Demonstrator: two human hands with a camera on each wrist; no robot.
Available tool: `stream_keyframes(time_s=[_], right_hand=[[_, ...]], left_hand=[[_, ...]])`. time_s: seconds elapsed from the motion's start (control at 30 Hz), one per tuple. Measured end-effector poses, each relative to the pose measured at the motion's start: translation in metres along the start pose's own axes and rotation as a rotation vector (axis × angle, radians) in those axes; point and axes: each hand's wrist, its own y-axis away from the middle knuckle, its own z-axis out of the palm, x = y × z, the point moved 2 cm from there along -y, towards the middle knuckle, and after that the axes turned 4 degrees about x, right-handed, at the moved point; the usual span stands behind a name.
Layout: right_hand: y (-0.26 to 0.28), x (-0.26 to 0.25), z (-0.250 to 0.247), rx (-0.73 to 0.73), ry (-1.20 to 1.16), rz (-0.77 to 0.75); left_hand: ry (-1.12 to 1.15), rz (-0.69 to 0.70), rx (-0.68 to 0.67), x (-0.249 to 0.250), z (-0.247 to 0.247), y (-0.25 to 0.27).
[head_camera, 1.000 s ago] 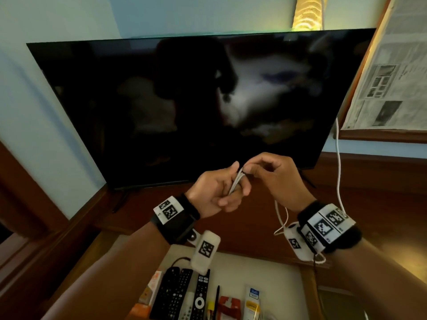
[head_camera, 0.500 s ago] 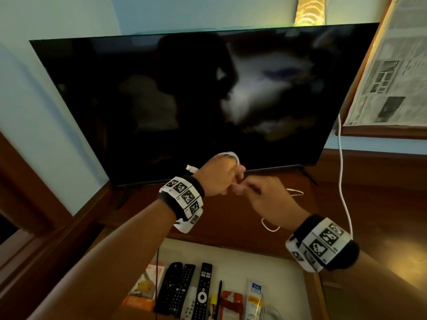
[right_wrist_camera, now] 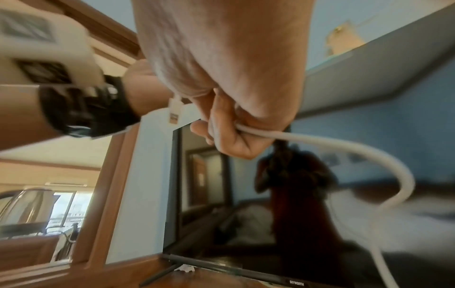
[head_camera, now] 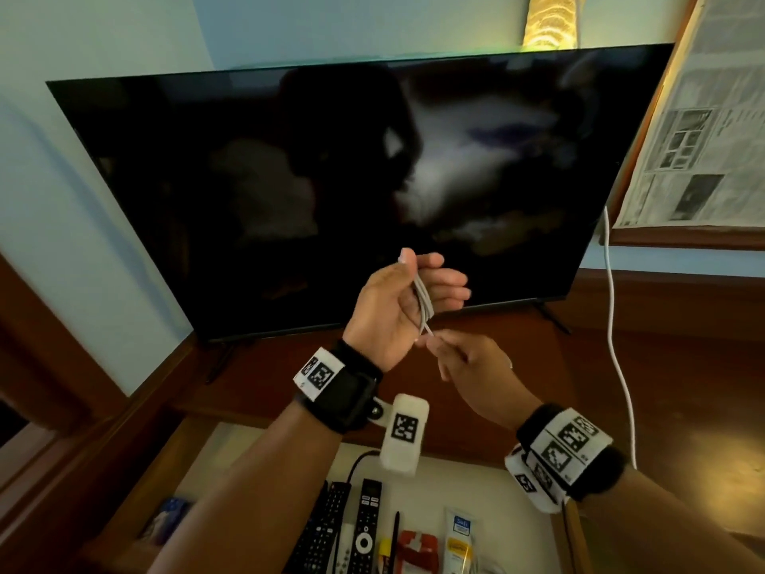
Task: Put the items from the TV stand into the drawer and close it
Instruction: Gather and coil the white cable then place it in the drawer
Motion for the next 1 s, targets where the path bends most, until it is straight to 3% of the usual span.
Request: stream_keyframes(time_s=[0.13, 0.2, 0.23, 0.3, 0.37, 0.47, 0.53, 0.6, 0.67, 0.77, 0.87, 0.93, 1.0], right_hand=[[-0.003, -0.007, -0.009, -0.047, 0.154, -0.113], [-0.006, -0.013, -0.019, -0.058, 0.21, -0.176], [-0.008, -0.015, -0.026, -0.043, 0.221, -0.192], [-0.013, -0.02, -0.038, 0.027, 0.198, -0.208], [-0.017, -0.019, -0.044, 0.11, 0.12, -0.22], [-0.018, -0.015, -0.04, 0.154, -0.055, -0.185], [-0.016, -0.01, -0.031, 0.185, -0.178, -0.156], [-0.011, -0.005, -0.018, 0.195, -0.255, -0.099], [-0.004, 0.0, -0.001, 0.134, -0.263, -0.008], [0.006, 0.005, 0.015, -0.01, -0.195, 0.125], [0.017, 0.003, 0.02, -0.113, -0.157, 0.168], [0.02, -0.001, 0.019, -0.124, -0.078, 0.14], [0.019, -0.007, 0.013, -0.077, -0.059, 0.077]], left_hand=[[-0.869, 0.146, 0.1, -0.009, -0.021, -0.021], [-1.228, 0.079, 0.033, -0.013, -0.035, -0.026], [-1.294, 0.013, 0.0, -0.013, -0.041, -0.025], [-1.235, -0.069, -0.071, -0.01, -0.046, -0.017], [-1.04, -0.134, -0.173, -0.009, -0.038, -0.001], [-0.589, -0.298, -0.295, -0.017, -0.026, 0.018], [-0.256, -0.313, -0.334, -0.019, -0.019, 0.023], [0.015, -0.254, -0.303, -0.019, -0.011, 0.022], [0.102, -0.179, -0.185, -0.019, -0.004, 0.015], [-0.046, -0.08, 0.009, -0.02, -0.006, -0.001], [-0.45, 0.073, 0.124, -0.019, -0.014, -0.018], [-0.847, 0.107, 0.139, -0.019, -0.021, -0.026], [-1.227, 0.042, 0.025, -0.021, -0.028, -0.028]])
